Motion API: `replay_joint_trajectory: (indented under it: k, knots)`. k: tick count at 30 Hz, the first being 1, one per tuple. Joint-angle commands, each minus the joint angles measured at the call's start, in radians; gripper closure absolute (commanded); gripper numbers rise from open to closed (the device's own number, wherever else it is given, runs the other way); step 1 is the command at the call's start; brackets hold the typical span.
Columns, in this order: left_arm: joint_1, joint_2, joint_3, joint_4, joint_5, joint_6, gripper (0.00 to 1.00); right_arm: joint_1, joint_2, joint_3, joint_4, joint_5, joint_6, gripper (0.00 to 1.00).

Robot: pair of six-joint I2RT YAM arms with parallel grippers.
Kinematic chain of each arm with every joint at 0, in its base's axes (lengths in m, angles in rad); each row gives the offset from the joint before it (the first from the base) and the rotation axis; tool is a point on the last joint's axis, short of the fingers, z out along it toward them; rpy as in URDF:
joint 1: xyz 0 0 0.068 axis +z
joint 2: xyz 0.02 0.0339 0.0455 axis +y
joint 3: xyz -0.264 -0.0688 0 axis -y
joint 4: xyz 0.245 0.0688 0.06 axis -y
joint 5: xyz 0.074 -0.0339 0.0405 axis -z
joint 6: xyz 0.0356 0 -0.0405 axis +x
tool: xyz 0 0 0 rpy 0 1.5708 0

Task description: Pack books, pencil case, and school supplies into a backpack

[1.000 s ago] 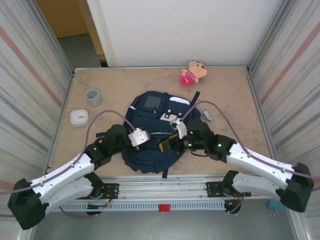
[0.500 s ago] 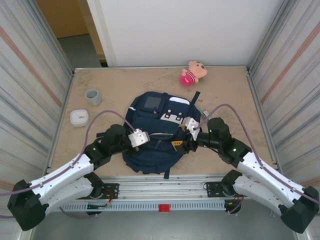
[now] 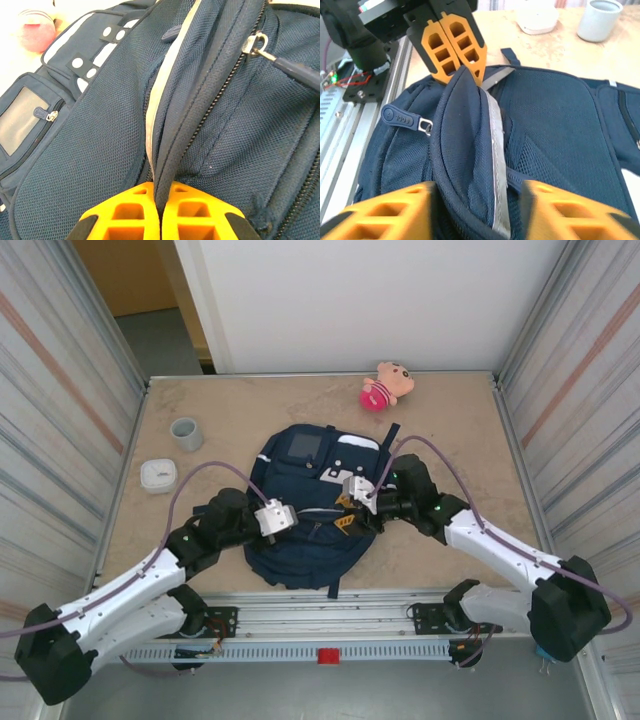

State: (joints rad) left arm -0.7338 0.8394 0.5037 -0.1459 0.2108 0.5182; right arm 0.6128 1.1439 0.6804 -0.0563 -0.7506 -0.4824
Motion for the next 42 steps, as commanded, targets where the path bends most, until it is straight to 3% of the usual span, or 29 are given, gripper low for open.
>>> replay_joint_trajectory:
  k: [1, 3, 6, 9, 12, 19, 22, 31, 38, 42]
  knots:
    - [0.004, -0.049, 0.043, 0.068, 0.016, -0.047, 0.93, -0.007, 0.022, 0.053, -0.008, -0.055, -0.017, 0.84]
    - [0.004, -0.060, 0.049, 0.060, -0.003, -0.095, 0.82, -0.006, 0.019, 0.055, 0.002, -0.041, 0.000, 1.00]
    - [0.002, -0.075, 0.081, -0.004, -0.017, -0.214, 0.61, -0.002, -0.004, 0.041, 0.046, -0.026, 0.025, 1.00]
    - [-0.021, -0.085, 0.147, -0.122, -0.060, -0.394, 0.48, 0.007, -0.021, 0.036, 0.056, -0.026, 0.035, 1.00]
    - [-0.074, -0.081, 0.220, -0.236, -0.154, -0.567, 0.42, 0.021, -0.023, 0.037, 0.056, -0.027, 0.039, 1.00]
    - [-0.163, 0.013, 0.376, -0.459, -0.238, -0.988, 0.47, 0.047, -0.011, 0.037, 0.064, -0.009, 0.045, 1.00]
    - [-0.187, 0.087, 0.421, -0.504, -0.231, -1.073, 0.44, 0.057, -0.007, 0.036, 0.071, -0.009, 0.047, 1.00]
    - [-0.228, 0.275, 0.487, -0.512, -0.170, -1.118, 0.43, 0.065, 0.003, 0.054, 0.068, -0.019, 0.049, 1.00]
    - [-0.248, 0.285, 0.468, -0.476, -0.154, -1.132, 0.46, 0.066, 0.026, 0.079, 0.063, -0.029, 0.049, 1.00]
    - [-0.263, 0.236, 0.481, -0.518, -0.209, -1.136, 0.46, 0.065, 0.034, 0.085, 0.056, -0.016, 0.048, 1.00]
